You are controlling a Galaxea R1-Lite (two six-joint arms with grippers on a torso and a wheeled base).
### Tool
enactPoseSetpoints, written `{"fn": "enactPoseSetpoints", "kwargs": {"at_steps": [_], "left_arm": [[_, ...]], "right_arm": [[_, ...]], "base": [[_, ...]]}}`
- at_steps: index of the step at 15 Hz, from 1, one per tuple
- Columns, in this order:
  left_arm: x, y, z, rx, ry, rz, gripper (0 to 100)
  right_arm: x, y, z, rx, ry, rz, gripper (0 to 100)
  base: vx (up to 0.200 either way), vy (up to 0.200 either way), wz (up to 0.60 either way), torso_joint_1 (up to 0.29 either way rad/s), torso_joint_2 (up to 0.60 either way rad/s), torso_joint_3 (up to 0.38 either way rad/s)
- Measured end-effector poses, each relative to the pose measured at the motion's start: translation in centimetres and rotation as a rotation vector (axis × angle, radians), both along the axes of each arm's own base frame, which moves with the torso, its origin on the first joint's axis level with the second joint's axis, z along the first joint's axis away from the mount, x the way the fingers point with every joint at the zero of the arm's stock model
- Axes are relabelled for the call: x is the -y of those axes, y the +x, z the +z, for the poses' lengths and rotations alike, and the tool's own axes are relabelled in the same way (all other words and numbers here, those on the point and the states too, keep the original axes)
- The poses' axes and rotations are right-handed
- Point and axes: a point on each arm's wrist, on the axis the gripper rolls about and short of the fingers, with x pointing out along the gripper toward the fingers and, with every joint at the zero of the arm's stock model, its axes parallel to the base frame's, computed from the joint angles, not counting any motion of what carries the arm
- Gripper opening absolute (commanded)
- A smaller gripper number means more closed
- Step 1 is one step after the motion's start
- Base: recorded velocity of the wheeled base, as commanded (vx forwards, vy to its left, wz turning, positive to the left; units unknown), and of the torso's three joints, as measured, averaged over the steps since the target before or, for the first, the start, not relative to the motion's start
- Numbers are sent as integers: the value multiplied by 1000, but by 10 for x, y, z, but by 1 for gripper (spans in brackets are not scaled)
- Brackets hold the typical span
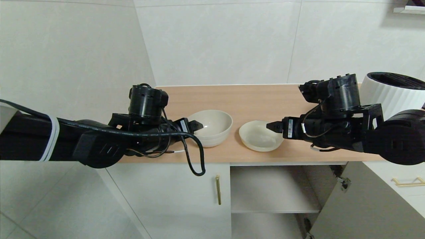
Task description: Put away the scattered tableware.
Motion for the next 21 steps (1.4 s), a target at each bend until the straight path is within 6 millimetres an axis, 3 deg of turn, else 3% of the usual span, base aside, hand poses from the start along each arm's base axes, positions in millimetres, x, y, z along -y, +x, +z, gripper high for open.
{"fn": "enactPoseSetpoints", "kwargs": {"at_steps": [1,12,21], "left_arm": [[0,0,-1,-1,0,0,0],[-2,-5,10,23,-12,0,0],[-5,-11,19,47,-23,0,0]], "right_arm": [[0,0,0,0,-1,0,100],[0,2,1,7,-1,-12,100],[-20,38,-34,-17,-93,-189,100]], "base": [[0,0,0,0,0,0],[0,0,0,0,0,0],[0,0,0,0,0,0]]}}
